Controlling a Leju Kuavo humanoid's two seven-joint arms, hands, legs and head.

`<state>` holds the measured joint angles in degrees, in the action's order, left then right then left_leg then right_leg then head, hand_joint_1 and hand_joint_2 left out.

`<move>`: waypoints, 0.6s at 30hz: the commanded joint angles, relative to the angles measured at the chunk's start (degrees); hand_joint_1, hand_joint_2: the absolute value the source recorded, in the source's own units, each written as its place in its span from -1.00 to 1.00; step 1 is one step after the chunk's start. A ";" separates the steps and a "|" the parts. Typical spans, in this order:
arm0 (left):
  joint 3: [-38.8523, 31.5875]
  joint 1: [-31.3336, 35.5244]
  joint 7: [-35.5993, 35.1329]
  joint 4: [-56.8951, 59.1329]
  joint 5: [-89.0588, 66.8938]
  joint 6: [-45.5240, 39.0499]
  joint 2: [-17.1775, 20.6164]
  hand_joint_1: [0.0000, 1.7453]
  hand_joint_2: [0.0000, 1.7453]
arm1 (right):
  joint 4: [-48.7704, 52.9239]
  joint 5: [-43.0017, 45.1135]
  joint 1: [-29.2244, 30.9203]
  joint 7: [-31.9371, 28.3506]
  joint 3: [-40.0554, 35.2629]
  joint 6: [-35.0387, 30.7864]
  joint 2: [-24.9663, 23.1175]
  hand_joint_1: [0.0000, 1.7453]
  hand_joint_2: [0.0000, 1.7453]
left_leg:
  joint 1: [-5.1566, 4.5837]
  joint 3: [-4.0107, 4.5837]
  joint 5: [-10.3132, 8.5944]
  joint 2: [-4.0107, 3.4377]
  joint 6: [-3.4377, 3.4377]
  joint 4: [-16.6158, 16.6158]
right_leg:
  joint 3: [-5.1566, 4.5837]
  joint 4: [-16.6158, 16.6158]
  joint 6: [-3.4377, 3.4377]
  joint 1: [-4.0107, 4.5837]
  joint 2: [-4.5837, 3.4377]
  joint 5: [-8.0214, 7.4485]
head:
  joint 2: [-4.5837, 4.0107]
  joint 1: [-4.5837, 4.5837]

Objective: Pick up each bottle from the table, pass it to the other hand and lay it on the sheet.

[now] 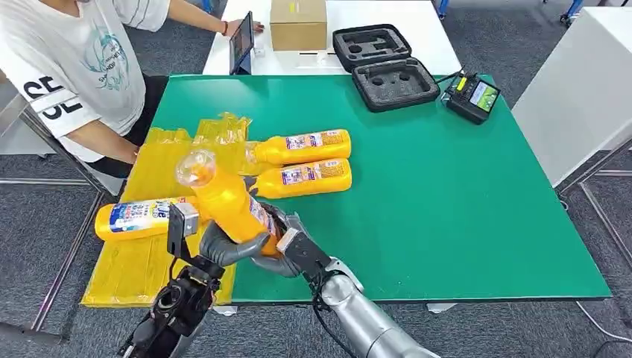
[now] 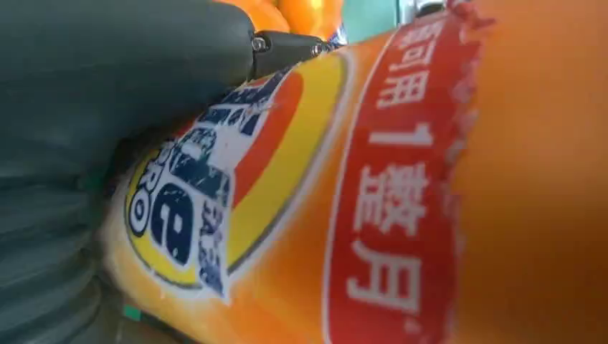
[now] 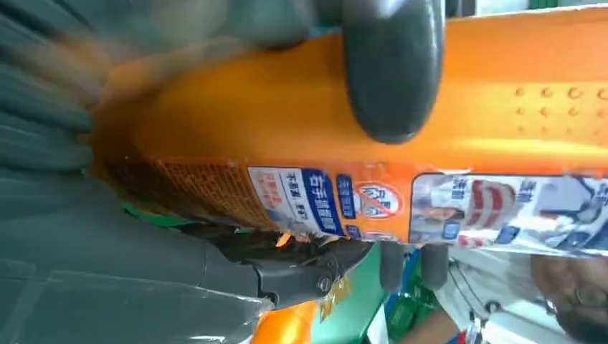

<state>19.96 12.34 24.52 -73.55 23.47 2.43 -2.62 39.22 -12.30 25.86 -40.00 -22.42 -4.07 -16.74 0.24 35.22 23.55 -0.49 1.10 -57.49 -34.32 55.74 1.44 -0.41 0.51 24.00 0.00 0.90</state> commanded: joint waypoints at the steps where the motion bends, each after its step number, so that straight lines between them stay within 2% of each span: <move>1: -1.18 5.66 0.64 5.92 3.18 -1.69 -0.49 -1.00 1.00 | -7.14 -1.43 1.22 0.00 -6.39 0.57 -0.06 1.00 1.00 | 0.06 -0.17 0.05 0.18 -0.05 0.01 | 0.25 -0.05 -0.03 0.05 0.12 0.08 | 0.00 0.00; 10: -3.49 3.86 3.35 -1.71 6.14 -2.52 1.28 -1.00 1.00 | -8.91 -1.81 0.60 0.00 -5.41 -0.22 1.31 1.00 1.00 | 0.06 -0.16 0.05 0.21 -0.06 0.01 | 0.24 -0.07 -0.06 0.06 0.16 0.09 | 0.00 0.02; 18: -3.56 3.17 3.36 -2.09 6.14 -2.53 0.84 -1.00 1.00 | -8.80 -1.93 0.67 0.01 -5.20 -0.28 1.14 1.00 1.00 | 0.01 -0.09 0.03 0.12 -0.03 0.01 | 0.13 -0.04 -0.02 0.01 0.06 0.05 | 0.00 0.00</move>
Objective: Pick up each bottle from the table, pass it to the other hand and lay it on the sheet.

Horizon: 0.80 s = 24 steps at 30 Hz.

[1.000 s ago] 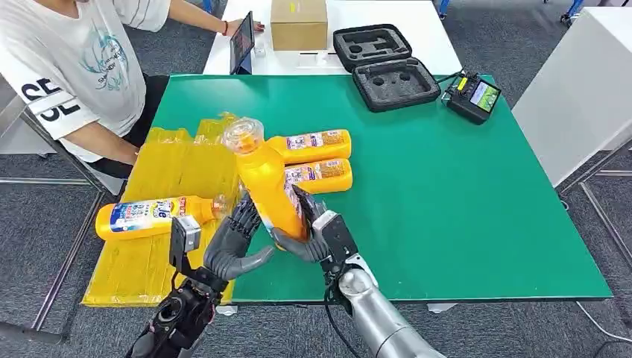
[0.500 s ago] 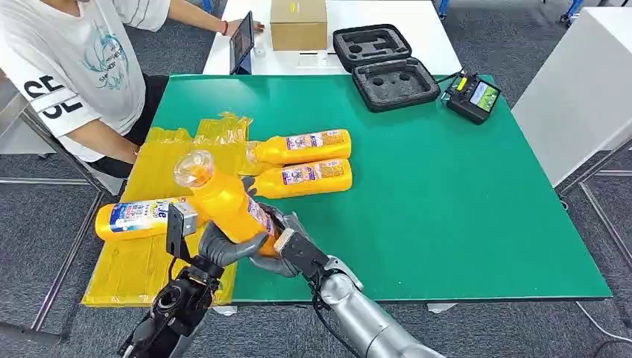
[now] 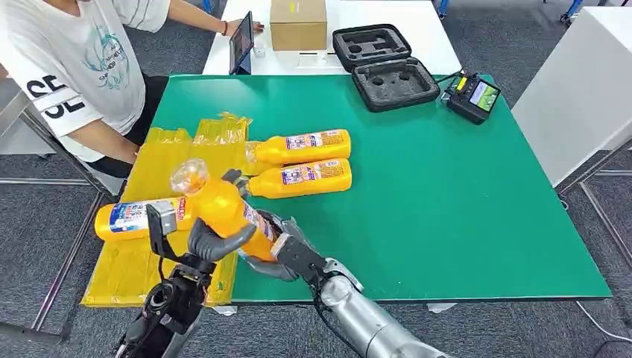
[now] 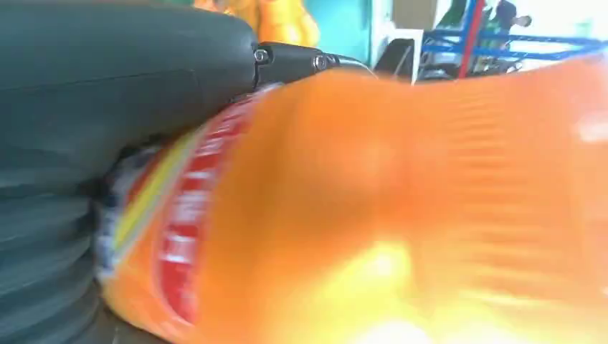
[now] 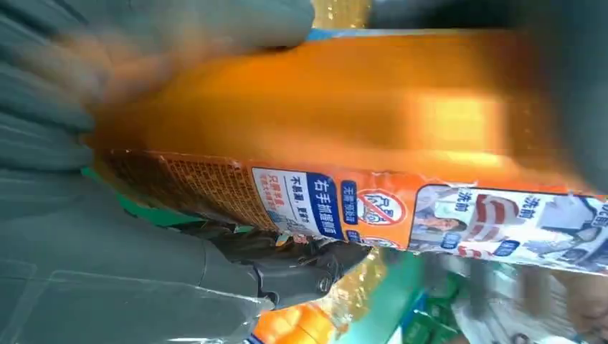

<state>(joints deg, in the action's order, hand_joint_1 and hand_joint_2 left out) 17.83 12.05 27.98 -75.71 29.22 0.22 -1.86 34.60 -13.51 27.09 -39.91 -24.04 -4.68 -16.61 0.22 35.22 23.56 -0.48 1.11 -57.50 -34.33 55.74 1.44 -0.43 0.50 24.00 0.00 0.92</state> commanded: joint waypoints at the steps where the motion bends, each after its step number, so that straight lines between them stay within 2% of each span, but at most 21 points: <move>1: -1.44 3.47 -0.10 0.07 0.39 -0.32 0.07 -1.00 1.00 | -4.18 -0.72 -0.56 -0.07 -3.58 0.34 1.01 1.00 1.00 | 0.06 -0.21 0.07 0.18 -0.05 0.01 | 0.27 -0.05 -0.04 0.05 0.11 0.10 | 0.00 0.00; 3: -1.44 3.47 -0.10 0.07 0.39 -0.32 0.07 -1.00 1.00 | -4.18 -0.72 -0.56 -0.07 -3.58 0.34 1.01 1.00 1.00 | 0.03 -0.10 0.02 0.13 -0.04 0.03 | 0.14 -0.04 -0.02 0.03 0.09 0.04 | 0.00 0.00; 4: -1.44 3.49 -0.09 0.15 0.38 -0.33 0.04 0.06 1.00 | -4.21 -0.74 -0.52 -0.09 -3.57 0.36 0.99 1.00 1.00 | 0.06 -0.17 0.05 0.19 -0.05 0.02 | 0.24 -0.05 -0.04 0.05 0.13 0.08 | 0.00 -0.02; 5: -1.27 3.45 0.06 0.20 0.07 -0.32 0.03 0.90 1.00 | -4.20 -0.82 -0.48 -0.09 -3.53 0.23 0.97 1.00 1.00 | 0.04 -0.14 0.04 0.16 -0.04 0.01 | 0.19 -0.03 -0.03 0.04 0.11 0.07 | 0.00 0.00; 7: -1.19 3.28 0.55 0.14 -0.46 -0.58 -0.33 1.00 1.00 | -3.93 -1.06 -0.31 -0.09 -3.40 -0.21 0.90 1.00 1.00 | 0.05 -0.18 0.06 0.17 -0.06 0.02 | 0.25 -0.05 -0.04 0.05 0.11 0.09 | 0.00 -0.02; 23: 1.30 2.84 1.34 -1.52 -4.02 -1.33 0.83 1.00 1.00 | 1.06 -0.24 -0.55 -0.09 -1.71 -2.48 1.19 1.00 1.00 | 0.05 -0.13 0.05 0.15 -0.05 0.00 | 0.18 -0.02 -0.04 0.04 0.10 0.08 | 0.00 0.00; 24: 1.19 2.74 1.34 -1.71 -4.03 -1.33 0.79 1.00 1.00 | 2.19 0.05 -0.77 -0.09 -1.52 -3.58 1.22 0.72 1.00 | 0.03 -0.08 0.04 0.12 -0.04 -0.01 | 0.13 -0.01 -0.03 0.03 0.08 0.06 | 0.00 0.00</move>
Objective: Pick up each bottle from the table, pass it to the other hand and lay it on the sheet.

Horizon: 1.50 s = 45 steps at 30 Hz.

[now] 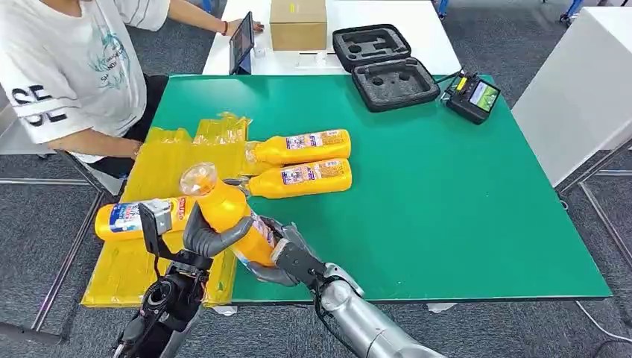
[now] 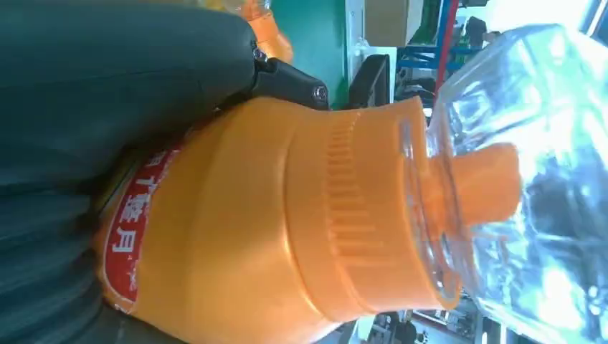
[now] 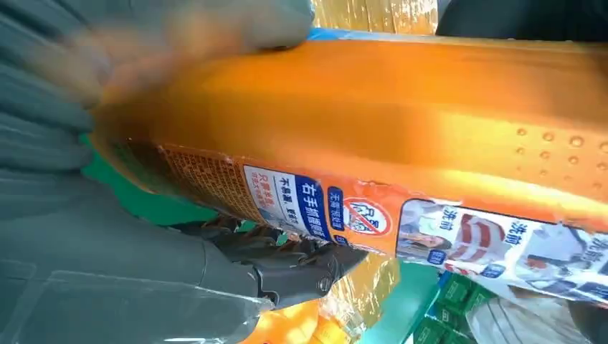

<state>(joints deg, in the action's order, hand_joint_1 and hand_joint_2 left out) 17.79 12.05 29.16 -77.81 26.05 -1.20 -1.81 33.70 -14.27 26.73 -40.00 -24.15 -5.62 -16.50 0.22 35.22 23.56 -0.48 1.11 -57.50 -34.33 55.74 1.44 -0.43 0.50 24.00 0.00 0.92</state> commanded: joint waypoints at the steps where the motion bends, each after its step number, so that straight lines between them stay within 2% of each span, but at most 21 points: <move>1: 1.20 2.69 0.13 0.33 -0.89 0.08 0.78 1.00 1.00 | 3.83 0.80 -0.43 0.00 -1.52 -3.61 1.16 -1.00 1.00 | 0.03 -0.18 0.07 0.15 -0.05 0.01 | 0.22 -0.01 -0.04 0.02 0.08 0.11 | 0.00 -0.02; 2: 1.23 2.67 0.14 0.23 -1.12 0.03 0.90 1.00 1.00 | 4.46 0.79 -0.50 0.00 -1.39 -4.72 1.16 -1.00 1.00 | 0.04 -0.12 0.06 0.13 -0.05 -0.01 | 0.17 -0.02 -0.03 0.04 0.07 0.08 | 0.00 0.00; 3: 1.08 2.57 0.16 0.06 -1.40 -0.18 1.05 1.00 1.00 | 5.12 0.31 -0.29 0.00 -1.76 -5.83 1.26 -1.00 -1.00 | 0.02 -0.07 0.04 0.11 -0.04 -0.01 | 0.11 0.00 -0.02 0.02 0.06 0.06 | 0.00 -0.02; 7: -1.10 2.74 2.74 0.03 -4.14 -4.04 1.17 1.00 1.00 | 16.43 1.99 -2.48 0.00 -1.53 -9.04 3.58 -1.00 -1.00 | 0.02 0.00 0.01 0.10 -0.03 -0.01 | 0.04 0.00 -0.02 0.02 0.06 0.03 | 0.00 -0.02; 10: -1.45 2.70 2.74 -0.06 -4.11 -4.06 1.25 1.00 1.00 | 16.54 2.13 -2.39 0.00 -1.30 -8.67 3.83 -1.00 -1.00 | 0.02 -0.13 0.06 0.14 -0.05 -0.01 | 0.17 0.01 -0.03 0.02 0.08 0.09 | 0.00 0.00; 13: -4.31 2.25 4.85 -0.43 -8.22 -9.27 1.04 1.00 1.00 | 27.71 4.39 -5.73 0.00 -0.08 -9.66 5.85 -1.00 -1.00 | 0.04 -0.16 0.08 0.17 -0.06 -0.02 | 0.21 0.01 -0.04 0.03 0.10 0.11 | 0.00 -0.02; 17: -6.78 1.48 5.92 -1.44 -11.21 -12.40 1.09 1.00 1.00 | 34.32 4.95 -7.93 0.00 1.98 -9.68 6.51 -1.00 -1.00 | 0.03 -0.12 0.07 0.13 -0.05 -0.01 | 0.17 0.00 -0.03 0.02 0.07 0.10 | 0.00 0.00; 19: -8.67 0.79 8.87 -2.61 -17.29 -18.44 0.66 1.00 1.00 | 45.20 7.11 -10.80 0.00 2.28 -15.05 6.92 -1.00 -1.00 | 0.03 -0.16 0.10 0.18 -0.05 -0.04 | 0.22 0.02 -0.04 0.03 0.11 0.14 | 0.00 0.00; 21: -10.61 0.23 9.76 -3.85 -21.47 -22.32 0.92 1.00 1.00 | 50.81 7.83 -12.50 0.00 1.42 -19.95 7.35 -1.00 -1.00 | -0.01 0.04 0.04 0.13 -0.03 -0.04 | -0.01 0.05 -0.02 -0.01 0.10 0.08 | 0.00 -0.02; 22: -11.34 0.11 9.95 -4.19 -22.24 -22.94 0.93 1.00 1.00 | 51.96 7.31 -12.69 0.00 0.45 -22.12 7.64 -1.00 1.00 | 0.03 -0.09 0.15 0.16 -0.06 -0.09 | 0.15 0.09 -0.04 0.03 0.09 0.18 | 0.00 0.00; 25: -11.98 0.78 10.45 -4.01 -27.75 -25.97 1.63 1.00 1.00 | 54.75 7.42 -12.83 0.00 -1.53 -27.11 8.37 -1.00 1.00 | 0.02 -0.05 0.09 0.06 -0.04 -0.03 | 0.09 0.03 -0.03 0.02 0.01 0.09 | 0.00 -0.02; 26: -11.72 1.40 9.45 -3.53 -31.15 -26.93 2.06 1.00 1.00 | 55.34 6.74 -12.77 0.00 -2.37 -29.92 8.98 -1.00 1.00 | 0.04 -0.17 0.15 0.10 -0.07 -0.05 | 0.22 0.05 -0.05 0.03 0.02 0.16 | 0.00 -0.02; 27: -9.76 3.29 5.73 -0.99 -40.72 -28.18 4.14 1.00 1.00 | 55.68 7.30 -12.94 0.00 -2.96 -31.36 9.72 -1.00 1.00 | 0.02 -0.03 0.06 0.09 -0.04 -0.02 | 0.07 0.02 -0.03 0.02 0.04 0.07 | 0.00 -0.02; 29: -8.91 5.08 2.36 1.39 -47.57 -28.57 5.37 1.00 1.00 | 56.31 7.16 -13.38 0.00 -2.70 -31.82 10.10 -1.00 1.00 | 0.04 -0.08 0.04 0.21 -0.06 -0.01 | 0.16 0.01 -0.04 0.04 0.15 0.08 | 0.00 -0.02; 31: -8.91 5.08 2.36 1.39 -47.57 -28.57 5.37 1.00 1.00 | 56.31 7.16 -13.38 0.00 -2.70 -31.82 10.10 -1.00 1.00 | 0.01 -0.01 -0.01 0.15 -0.03 0.02 | 0.05 -0.02 -0.03 0.01 0.12 0.03 | 0.00 -0.02; 32: -7.08 8.20 -2.00 6.69 -58.63 -29.88 7.27 1.00 1.00 | 56.81 7.35 -13.77 0.00 -2.34 -31.36 10.24 -1.00 1.00 | 0.05 -0.11 0.03 0.23 -0.06 -0.01 | 0.18 0.00 -0.05 0.04 0.17 0.09 | 0.00 -0.02; 34: -6.42 11.29 -6.46 12.15 -67.21 -30.17 8.80 1.00 1.00 | 57.34 7.36 -14.02 0.00 -2.08 -30.77 10.16 -1.00 1.00 | 0.01 -0.07 -0.01 0.17 -0.04 0.03 | 0.11 -0.02 -0.04 0.01 0.12 0.04 | 0.00 0.00; 38: -6.36 18.08 -12.27 23.74 -80.34 -32.13 9.78 1.00 1.00 | 57.85 6.76 -14.27 0.00 -2.17 -29.87 9.72 -1.00 1.00 | 0.03 -0.16 -0.07 0.31 -0.05 0.05 | 0.23 -0.02 -0.06 0.02 0.28 0.07 | 0.00 -0.02; 40: -5.54 20.74 -16.02 29.03 -86.26 -28.82 10.18 1.00 1.00 | 57.59 6.71 -14.32 0.00 -2.30 -28.37 9.59 -1.00 1.00 | 0.05 -0.21 -0.05 0.22 -0.04 0.05 | 0.26 -0.02 -0.08 0.04 0.17 0.05 | 0.00 0.00; 45: -5.54 20.74 -16.02 29.03 -86.26 -28.82 10.18 1.00 1.00 | 57.59 6.71 -14.32 0.00 -2.30 -28.37 9.59 -1.00 1.00 | 0.04 -0.16 -0.04 0.07 -0.03 0.02 | 0.17 -0.01 -0.04 0.03 0.03 0.03 | 0.00 0.00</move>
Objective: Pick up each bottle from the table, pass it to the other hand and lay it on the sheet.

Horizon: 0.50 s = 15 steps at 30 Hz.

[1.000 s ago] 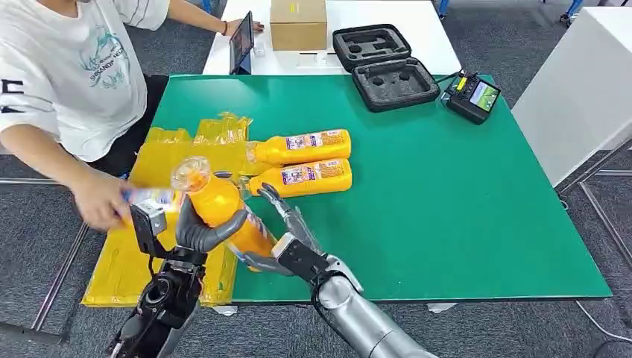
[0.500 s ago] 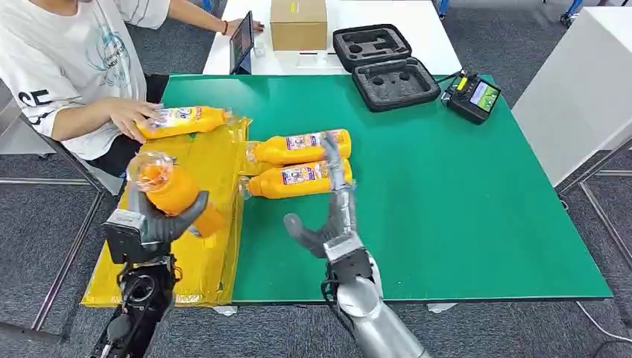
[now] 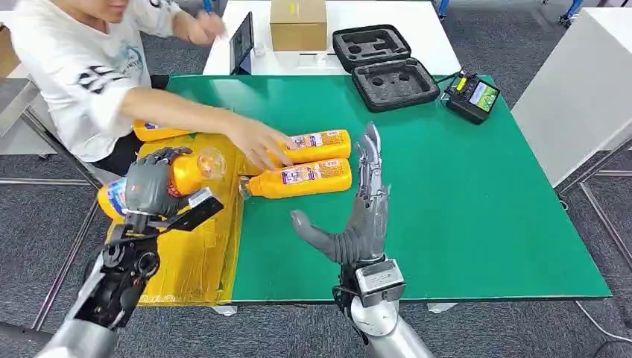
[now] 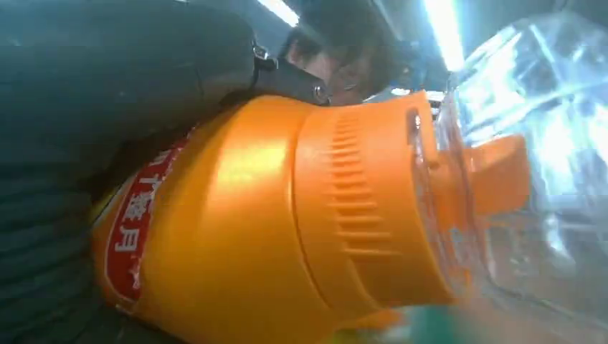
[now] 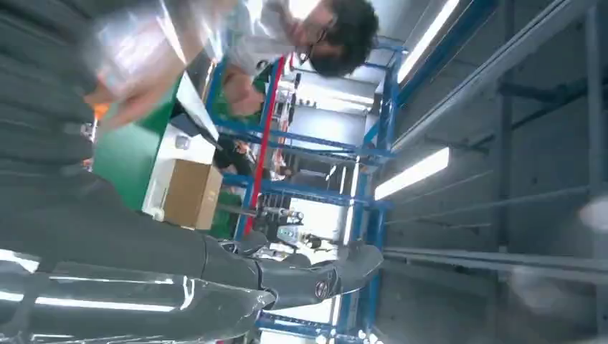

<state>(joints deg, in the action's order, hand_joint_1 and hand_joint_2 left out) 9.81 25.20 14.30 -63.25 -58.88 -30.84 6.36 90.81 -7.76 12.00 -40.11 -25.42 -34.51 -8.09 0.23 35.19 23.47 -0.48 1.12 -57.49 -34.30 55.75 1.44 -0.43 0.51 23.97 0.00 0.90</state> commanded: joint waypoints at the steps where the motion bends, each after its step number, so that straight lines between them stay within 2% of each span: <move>1: 2.44 7.60 -1.16 14.47 -1.33 0.83 2.01 1.00 1.00 | 0.48 0.19 0.42 0.11 -1.04 0.53 1.17 -1.00 1.00 | 0.02 -0.10 0.04 0.03 -0.03 0.02 | 0.10 -0.02 -0.02 0.01 0.00 0.05 | 0.00 0.02; 6: 4.60 12.65 -3.32 24.93 -7.93 5.20 0.71 1.00 1.00 | -1.57 -0.16 0.93 0.11 -1.32 4.30 0.21 -1.00 1.00 | 0.05 -0.19 0.08 0.17 -0.06 0.00 | 0.28 -0.02 -0.03 0.05 0.11 0.12 | 0.00 0.00; 11: 5.43 16.59 -5.07 34.45 -8.59 17.14 -0.57 1.00 1.00 | -3.50 -1.60 1.77 0.11 -1.87 5.26 -0.36 -1.00 1.00 | 0.03 -0.08 0.01 0.11 -0.04 0.01 | 0.14 -0.04 -0.03 0.02 0.07 0.03 | 0.00 -0.02; 15: 4.28 17.72 -4.22 36.35 -6.94 19.53 -0.84 1.00 1.00 | -4.13 -1.69 2.21 0.11 -1.40 5.39 -0.68 -1.00 1.00 | 0.05 -0.12 0.06 0.11 -0.06 -0.01 | 0.19 -0.03 -0.03 0.06 0.04 0.05 | 0.00 0.00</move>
<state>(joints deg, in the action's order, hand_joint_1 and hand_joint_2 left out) 12.85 35.81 9.70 -40.71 -67.10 -14.91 6.95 91.06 -9.40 11.78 -40.11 -26.45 -29.44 -8.44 0.21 35.23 23.47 -0.48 1.12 -57.50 -34.31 55.74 1.46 -0.44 0.51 23.96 0.00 0.90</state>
